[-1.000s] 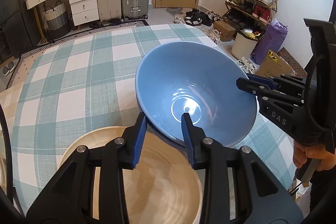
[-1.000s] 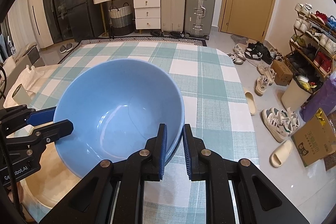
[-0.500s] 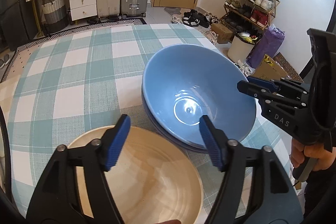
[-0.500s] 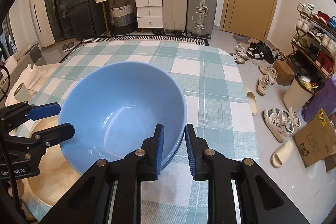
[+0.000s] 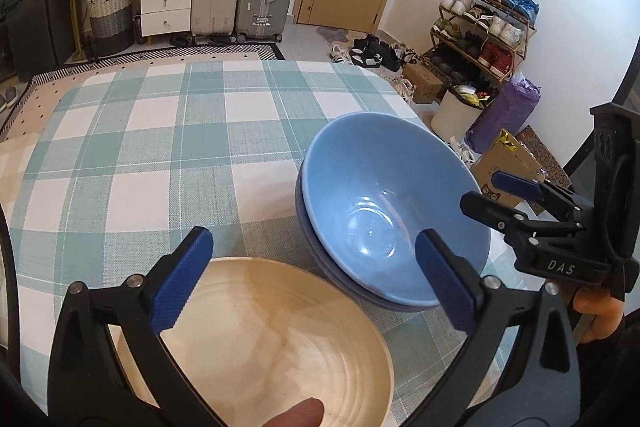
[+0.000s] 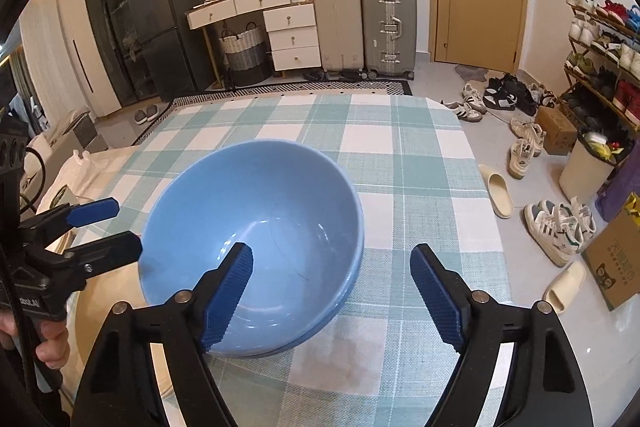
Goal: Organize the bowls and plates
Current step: 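Open both tools and release the light blue bowl rim, then close the left tool on the nested bowl rims while the right tool grips the opposite rims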
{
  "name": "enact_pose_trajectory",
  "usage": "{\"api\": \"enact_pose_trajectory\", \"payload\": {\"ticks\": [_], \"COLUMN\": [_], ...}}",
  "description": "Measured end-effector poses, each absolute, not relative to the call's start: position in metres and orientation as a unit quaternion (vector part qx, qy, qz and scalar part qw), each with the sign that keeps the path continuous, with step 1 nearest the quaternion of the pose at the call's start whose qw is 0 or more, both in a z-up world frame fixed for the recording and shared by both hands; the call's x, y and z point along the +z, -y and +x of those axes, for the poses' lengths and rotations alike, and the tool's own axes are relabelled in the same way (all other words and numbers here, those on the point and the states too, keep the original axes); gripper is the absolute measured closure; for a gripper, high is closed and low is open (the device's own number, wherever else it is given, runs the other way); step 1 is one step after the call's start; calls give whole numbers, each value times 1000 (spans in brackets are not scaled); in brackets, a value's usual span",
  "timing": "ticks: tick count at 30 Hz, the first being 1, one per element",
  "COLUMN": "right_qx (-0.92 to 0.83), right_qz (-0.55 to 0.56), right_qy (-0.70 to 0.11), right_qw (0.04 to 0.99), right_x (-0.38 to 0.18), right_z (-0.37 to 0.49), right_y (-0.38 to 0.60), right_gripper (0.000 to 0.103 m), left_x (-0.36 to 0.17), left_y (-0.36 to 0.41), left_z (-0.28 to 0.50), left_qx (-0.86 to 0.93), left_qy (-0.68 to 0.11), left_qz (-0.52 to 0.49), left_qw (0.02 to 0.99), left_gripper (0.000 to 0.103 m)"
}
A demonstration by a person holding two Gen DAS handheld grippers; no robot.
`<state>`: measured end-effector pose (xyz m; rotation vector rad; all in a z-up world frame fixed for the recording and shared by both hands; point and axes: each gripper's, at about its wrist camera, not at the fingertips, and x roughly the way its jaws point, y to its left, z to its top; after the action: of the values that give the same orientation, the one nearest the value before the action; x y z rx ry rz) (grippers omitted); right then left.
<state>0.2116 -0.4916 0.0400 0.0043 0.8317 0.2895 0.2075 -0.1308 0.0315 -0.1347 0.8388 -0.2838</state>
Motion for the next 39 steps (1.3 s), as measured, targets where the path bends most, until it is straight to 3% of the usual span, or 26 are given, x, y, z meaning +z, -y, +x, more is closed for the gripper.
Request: {"api": "enact_pose_trajectory", "payload": {"ticks": [15,17,19,23,26,29,34,39], "right_qx": [155,163,168,180,182,181,174,172], "right_qz": [64,74,77,93,96,94,95,91], "right_qy": [-409,-409,-410,-414,-414,-412,-411,-409], "right_qw": [897,895,893,887,887,888,890,891], "right_x": [18,16,14,10,9,9,8,9], "right_z": [216,216,217,219,219,218,218,214], "right_y": [504,504,504,503,501,500,504,505], "right_gripper": [17,18,28,37,51,56,67,68], "left_x": [9,6,3,-2,-7,-8,-8,-7], "left_y": [120,122,125,133,138,143,147,150], "left_z": [223,224,225,229,229,228,228,228], "left_qx": [-141,-145,-152,-160,-167,-173,-165,-158], "left_qy": [-422,-423,-429,-442,-449,-446,-448,-448], "left_qz": [-108,-111,-115,-107,-105,-100,-96,-86], "left_qw": [889,888,883,876,872,873,873,876], "left_gripper": [4,11,17,40,52,64,68,69]}}
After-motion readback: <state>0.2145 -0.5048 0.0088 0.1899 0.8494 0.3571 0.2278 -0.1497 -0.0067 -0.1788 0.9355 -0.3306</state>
